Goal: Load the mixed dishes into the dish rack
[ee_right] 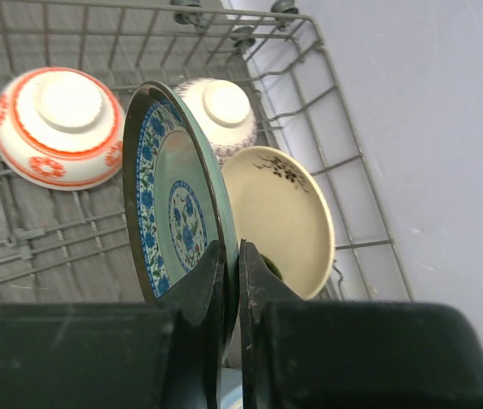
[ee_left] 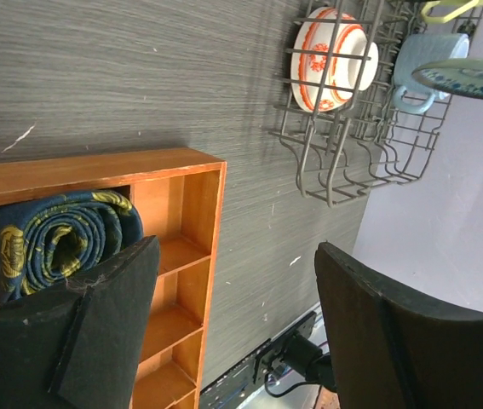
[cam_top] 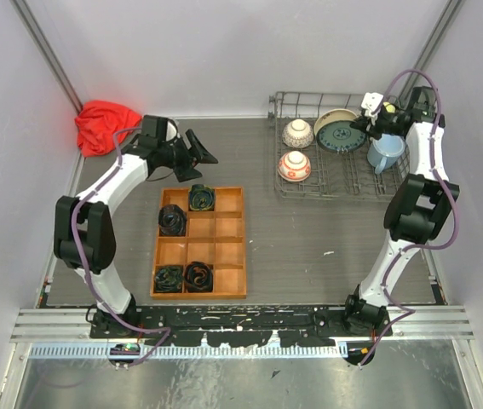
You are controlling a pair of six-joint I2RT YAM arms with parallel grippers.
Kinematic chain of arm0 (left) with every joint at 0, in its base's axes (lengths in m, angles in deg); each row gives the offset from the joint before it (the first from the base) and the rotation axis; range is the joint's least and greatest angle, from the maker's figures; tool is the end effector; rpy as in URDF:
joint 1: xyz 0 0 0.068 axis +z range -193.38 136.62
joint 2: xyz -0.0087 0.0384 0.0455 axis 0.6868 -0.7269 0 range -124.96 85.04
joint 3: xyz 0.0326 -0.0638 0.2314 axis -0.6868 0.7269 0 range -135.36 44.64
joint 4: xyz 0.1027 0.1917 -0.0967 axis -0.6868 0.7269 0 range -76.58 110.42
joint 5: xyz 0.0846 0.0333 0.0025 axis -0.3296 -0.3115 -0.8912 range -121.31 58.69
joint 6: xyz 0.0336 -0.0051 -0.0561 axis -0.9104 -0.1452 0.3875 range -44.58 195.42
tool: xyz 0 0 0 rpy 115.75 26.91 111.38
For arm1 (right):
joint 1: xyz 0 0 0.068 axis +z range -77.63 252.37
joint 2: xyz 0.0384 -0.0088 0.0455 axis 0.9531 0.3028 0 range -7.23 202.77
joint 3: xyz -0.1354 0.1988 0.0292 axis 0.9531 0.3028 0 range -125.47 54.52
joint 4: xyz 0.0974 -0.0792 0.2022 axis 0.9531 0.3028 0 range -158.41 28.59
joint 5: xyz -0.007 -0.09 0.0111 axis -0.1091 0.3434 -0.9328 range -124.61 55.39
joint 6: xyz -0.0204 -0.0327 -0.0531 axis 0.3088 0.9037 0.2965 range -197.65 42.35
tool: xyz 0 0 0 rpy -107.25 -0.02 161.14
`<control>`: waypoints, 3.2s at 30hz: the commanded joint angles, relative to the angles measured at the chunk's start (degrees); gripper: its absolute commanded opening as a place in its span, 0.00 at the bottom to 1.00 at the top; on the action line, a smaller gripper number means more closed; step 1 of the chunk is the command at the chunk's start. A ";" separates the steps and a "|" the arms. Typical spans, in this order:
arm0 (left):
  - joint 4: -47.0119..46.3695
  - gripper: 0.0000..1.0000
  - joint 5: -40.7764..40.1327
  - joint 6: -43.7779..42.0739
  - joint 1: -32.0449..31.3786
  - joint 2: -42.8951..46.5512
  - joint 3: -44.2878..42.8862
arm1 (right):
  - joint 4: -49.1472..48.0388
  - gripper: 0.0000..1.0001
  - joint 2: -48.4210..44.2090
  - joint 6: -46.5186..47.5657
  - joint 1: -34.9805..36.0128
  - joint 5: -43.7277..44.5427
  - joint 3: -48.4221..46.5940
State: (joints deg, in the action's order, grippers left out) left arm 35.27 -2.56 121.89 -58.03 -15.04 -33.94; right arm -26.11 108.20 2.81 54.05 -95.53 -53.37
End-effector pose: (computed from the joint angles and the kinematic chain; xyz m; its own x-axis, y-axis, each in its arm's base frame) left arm 0.3555 -0.1185 0.2356 -0.8635 -0.4313 -0.2614 -0.0958 0.6491 -0.7546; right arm 0.4028 -0.0859 0.2782 0.2567 -0.5899 -0.7656 -0.7788 0.3428 -0.5253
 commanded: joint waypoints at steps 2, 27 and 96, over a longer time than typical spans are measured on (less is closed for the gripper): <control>2.87 0.79 -0.70 -1.54 0.23 -3.28 -5.16 | 0.83 0.01 3.93 3.71 -0.92 -1.77 -7.18; 6.65 0.78 -1.75 -2.37 -0.71 -10.68 -12.64 | 2.51 0.01 15.89 7.51 -2.05 -3.00 -15.18; 27.92 0.01 -22.45 -14.45 5.51 -13.00 -10.66 | -104.45 1.00 -20.67 -139.18 6.63 1.74 30.64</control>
State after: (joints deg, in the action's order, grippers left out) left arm 63.23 -24.50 109.55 -52.92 -22.64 -40.17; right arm -132.77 94.94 -137.53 58.48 -94.73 -22.97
